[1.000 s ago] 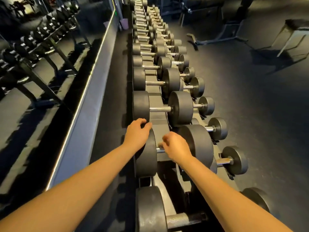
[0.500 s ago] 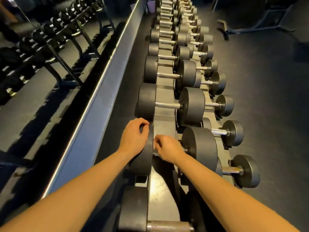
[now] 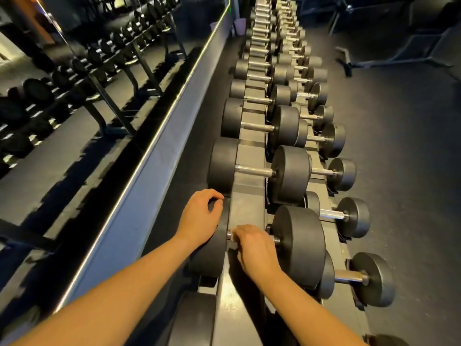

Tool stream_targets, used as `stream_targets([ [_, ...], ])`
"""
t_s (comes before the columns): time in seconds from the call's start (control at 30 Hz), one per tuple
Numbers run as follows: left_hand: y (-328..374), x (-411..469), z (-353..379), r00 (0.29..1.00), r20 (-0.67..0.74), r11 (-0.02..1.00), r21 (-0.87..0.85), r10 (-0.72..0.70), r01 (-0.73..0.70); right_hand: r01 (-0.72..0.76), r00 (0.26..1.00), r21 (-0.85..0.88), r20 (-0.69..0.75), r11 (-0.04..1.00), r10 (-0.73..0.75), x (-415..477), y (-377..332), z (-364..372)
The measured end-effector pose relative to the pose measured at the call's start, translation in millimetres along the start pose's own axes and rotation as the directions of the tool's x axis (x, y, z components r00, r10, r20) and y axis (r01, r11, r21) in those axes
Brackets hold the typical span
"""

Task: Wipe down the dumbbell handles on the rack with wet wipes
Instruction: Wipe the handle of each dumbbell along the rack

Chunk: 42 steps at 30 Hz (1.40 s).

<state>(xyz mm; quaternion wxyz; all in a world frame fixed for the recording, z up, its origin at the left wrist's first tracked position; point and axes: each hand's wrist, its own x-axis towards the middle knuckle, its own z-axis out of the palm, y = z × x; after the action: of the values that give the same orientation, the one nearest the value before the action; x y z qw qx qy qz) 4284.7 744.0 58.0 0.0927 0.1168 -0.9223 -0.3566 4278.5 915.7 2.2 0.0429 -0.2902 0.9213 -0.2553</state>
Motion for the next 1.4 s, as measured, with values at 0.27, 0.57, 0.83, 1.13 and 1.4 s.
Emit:
stream_targets([
  [0.27, -3.1, 2.2, 1.8, 1.000, 0.002, 1.000, 0.014, -0.002, 0.002, -0.145, 0.989, 0.043, -0.035, 0.988, 0.147, -0.7, -0.4, -4.6],
  [0.57, -2.5, 2.4, 2.5, 1.000, -0.011, 1.000, 0.027, 0.007, -0.007, -0.104, 0.992, 0.173, -0.056, 0.979, 0.115, -3.7, -22.5, 11.0],
  [0.83, -2.6, 3.2, 2.3, 1.000, -0.013, 1.000, 0.012, 0.022, -0.021, -0.311, 0.947, -0.114, 0.042, 0.944, 0.317, 10.9, 11.3, -12.3],
  [1.13, -7.1, 3.8, 3.7, 1.000, -0.014, 1.000, -0.002, 0.025, -0.025, -0.074, 0.945, -0.062, 0.314, 0.995, 0.090, 32.5, -1.3, -24.5],
  [1.4, -5.8, 4.5, 1.9, 1.000, -0.007, 0.999, -0.014, 0.030, -0.030, 0.340, 0.800, -0.662, 0.577, 0.668, 0.164, 53.3, 36.8, -50.3],
])
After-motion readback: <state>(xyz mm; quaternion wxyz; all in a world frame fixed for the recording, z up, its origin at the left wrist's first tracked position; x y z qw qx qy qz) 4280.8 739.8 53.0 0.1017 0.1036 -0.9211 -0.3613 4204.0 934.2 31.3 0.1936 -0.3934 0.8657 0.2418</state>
